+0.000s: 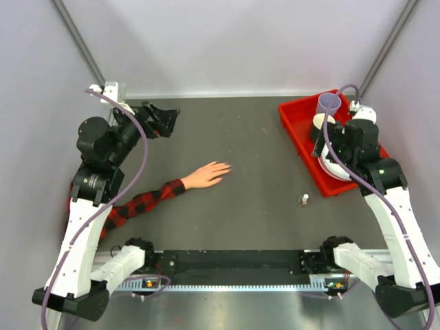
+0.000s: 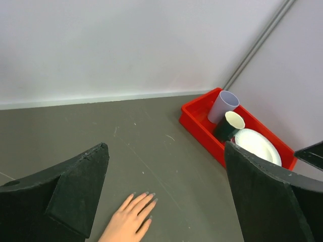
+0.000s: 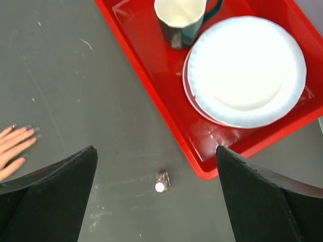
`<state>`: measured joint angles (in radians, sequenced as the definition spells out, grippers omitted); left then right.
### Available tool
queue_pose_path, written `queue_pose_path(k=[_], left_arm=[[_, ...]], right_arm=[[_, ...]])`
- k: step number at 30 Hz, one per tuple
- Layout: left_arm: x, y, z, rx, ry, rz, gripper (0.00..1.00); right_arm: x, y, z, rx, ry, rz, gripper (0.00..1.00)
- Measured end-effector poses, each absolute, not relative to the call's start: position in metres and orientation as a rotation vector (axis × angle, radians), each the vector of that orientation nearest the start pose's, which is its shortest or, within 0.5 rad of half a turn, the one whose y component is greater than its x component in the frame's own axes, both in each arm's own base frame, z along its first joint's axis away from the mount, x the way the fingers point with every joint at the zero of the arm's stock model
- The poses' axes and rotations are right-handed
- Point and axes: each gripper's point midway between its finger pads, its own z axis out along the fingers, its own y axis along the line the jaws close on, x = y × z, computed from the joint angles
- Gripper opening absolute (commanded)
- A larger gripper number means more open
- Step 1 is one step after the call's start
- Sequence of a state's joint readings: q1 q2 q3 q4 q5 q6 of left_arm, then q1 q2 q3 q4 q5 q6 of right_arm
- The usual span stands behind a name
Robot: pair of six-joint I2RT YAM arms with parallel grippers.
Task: Paint the nails
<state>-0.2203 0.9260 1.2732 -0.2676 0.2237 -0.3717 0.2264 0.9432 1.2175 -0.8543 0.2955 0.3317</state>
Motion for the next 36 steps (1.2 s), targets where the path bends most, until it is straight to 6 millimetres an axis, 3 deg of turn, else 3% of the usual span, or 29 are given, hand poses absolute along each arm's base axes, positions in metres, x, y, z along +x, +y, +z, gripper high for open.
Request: queue_pose_path(k=[8, 15, 18, 22, 25, 26, 27, 36], left_arm=[[0.290, -0.130, 0.434, 0.109, 1.567, -0.684, 0.99], [0.284, -0.136, 0.405, 0.111, 1.626, -0.733, 0.99], [0.282, -0.139, 0.393, 0.106, 1.654, -0.757, 1.00], [0.278, -0.143, 0.384, 0.110, 1.676, -0.795, 1.00], [0.275, -0.147, 0.382, 0.120, 1.684, -0.823, 1.00], [0.274, -0.148, 0.381, 0.125, 1.685, -0.831, 1.00], [0.274, -0.149, 0.380, 0.127, 1.687, -0.837, 1.00], [0.266, -0.153, 0.375, 0.137, 1.697, -0.877, 1.00]], right_arm=[[0.264, 0.040, 0.244, 0.265, 2.303, 0.064, 0.99], [0.242, 0.069, 0.191, 0.219, 2.546, 0.028, 0.98], [0.230, 0.080, 0.173, 0.197, 2.610, 0.031, 0.89], [0.214, 0.079, 0.150, 0.228, 2.672, 0.024, 0.80], [0.203, 0.074, 0.132, 0.253, 2.711, -0.002, 0.65], [0.200, 0.073, 0.125, 0.257, 2.728, -0.016, 0.51], [0.196, 0.071, 0.118, 0.264, 2.746, -0.030, 0.48], [0.207, 0.061, 0.090, 0.346, 2.757, -0.080, 0.50]])
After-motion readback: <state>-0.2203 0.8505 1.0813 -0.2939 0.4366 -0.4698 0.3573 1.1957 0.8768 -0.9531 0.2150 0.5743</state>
